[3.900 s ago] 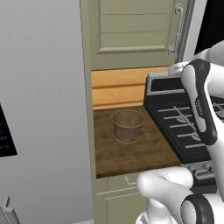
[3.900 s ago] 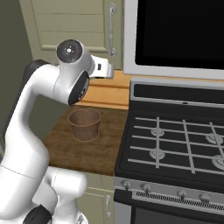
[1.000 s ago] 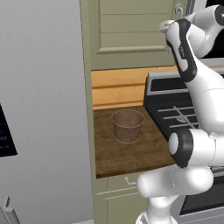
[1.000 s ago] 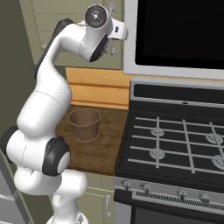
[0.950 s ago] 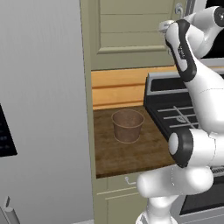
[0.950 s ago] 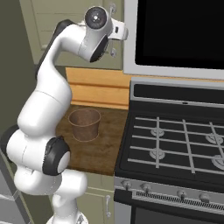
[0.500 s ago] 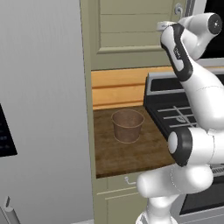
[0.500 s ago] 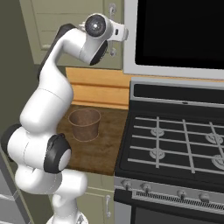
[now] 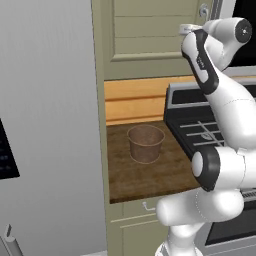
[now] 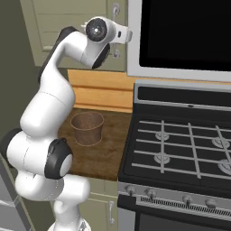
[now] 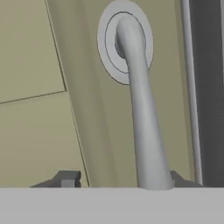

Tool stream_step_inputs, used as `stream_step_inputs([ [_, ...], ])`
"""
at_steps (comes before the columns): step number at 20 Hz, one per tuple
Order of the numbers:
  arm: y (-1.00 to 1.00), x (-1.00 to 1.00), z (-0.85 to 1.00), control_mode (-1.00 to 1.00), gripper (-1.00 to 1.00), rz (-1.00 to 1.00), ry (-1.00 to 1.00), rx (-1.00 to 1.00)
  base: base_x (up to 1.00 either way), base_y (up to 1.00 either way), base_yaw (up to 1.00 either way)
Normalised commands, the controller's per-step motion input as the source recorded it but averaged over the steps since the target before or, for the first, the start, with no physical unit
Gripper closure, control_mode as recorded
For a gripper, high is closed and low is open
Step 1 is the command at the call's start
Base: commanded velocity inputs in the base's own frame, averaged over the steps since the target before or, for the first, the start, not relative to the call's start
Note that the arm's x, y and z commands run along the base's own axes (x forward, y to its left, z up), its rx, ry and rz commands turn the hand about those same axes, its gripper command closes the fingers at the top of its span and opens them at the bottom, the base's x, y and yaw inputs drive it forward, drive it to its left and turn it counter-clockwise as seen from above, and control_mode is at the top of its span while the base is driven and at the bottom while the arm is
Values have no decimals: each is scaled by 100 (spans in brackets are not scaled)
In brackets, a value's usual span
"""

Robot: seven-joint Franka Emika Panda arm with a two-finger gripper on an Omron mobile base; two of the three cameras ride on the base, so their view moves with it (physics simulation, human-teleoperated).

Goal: Open the cabinet, pick up the bread from the cabinet and place it in the basket. Then move the basket to the dining counter.

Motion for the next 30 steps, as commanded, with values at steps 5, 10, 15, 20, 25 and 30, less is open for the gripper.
stream_step_inputs([
  [5,0,0,9,-100,100,5,0,0,0,0,0],
  [10,0,-38,20,-100,100,2,2,0,0,0,0],
  [15,0,-96,22,-100,100,1,0,0,0,0,0],
  [20,0,-100,43,-100,100,0,0,0,0,0,0],
  [25,0,-100,55,-100,100,0,10,-4,0,0,0],
  [30,0,-100,39,-100,100,0,11,-6,0,0,0],
])
